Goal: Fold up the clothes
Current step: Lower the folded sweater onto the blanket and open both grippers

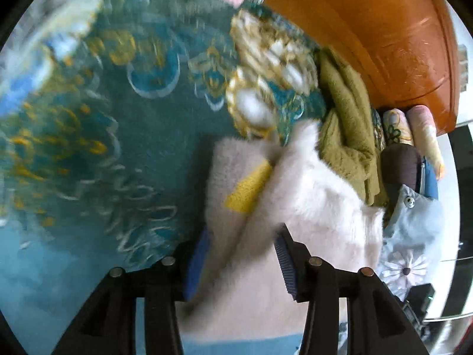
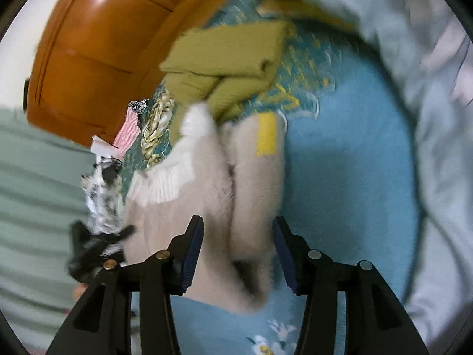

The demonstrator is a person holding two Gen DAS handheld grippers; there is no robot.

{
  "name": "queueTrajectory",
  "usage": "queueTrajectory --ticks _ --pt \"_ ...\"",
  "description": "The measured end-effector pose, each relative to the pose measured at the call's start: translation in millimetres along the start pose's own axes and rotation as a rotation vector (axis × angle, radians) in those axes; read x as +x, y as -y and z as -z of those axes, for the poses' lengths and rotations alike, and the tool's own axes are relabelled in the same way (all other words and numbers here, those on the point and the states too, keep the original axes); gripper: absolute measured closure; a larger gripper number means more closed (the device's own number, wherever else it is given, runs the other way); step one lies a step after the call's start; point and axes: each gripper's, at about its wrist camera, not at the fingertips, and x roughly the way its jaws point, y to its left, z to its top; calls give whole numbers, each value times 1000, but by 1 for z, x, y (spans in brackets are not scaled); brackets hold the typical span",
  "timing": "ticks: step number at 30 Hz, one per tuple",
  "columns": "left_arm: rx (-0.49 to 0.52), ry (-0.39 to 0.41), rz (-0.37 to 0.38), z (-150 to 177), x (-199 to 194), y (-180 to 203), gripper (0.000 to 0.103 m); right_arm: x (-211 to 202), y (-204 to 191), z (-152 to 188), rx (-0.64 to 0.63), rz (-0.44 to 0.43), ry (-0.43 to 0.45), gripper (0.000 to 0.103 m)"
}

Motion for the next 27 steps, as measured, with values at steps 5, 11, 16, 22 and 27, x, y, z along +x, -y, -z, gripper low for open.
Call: queueTrajectory --ticks 5,11,16,22,27 --pt "189 85 -85 25 -11 35 54 3 -49 20 -187 9 27 48" --pt "367 86 -163 59 13 63 54 50 -74 55 -334 62 -73 45" --pt "348 46 -185 54 42 52 54 71 -46 56 -202 96 -95 45" --pt "411 59 -264 60 48 63 51 65 -59 62 -240 158 -80 44" --pt "440 122 -309 89 25 66 50 38 -55 86 -260 200 4 42"
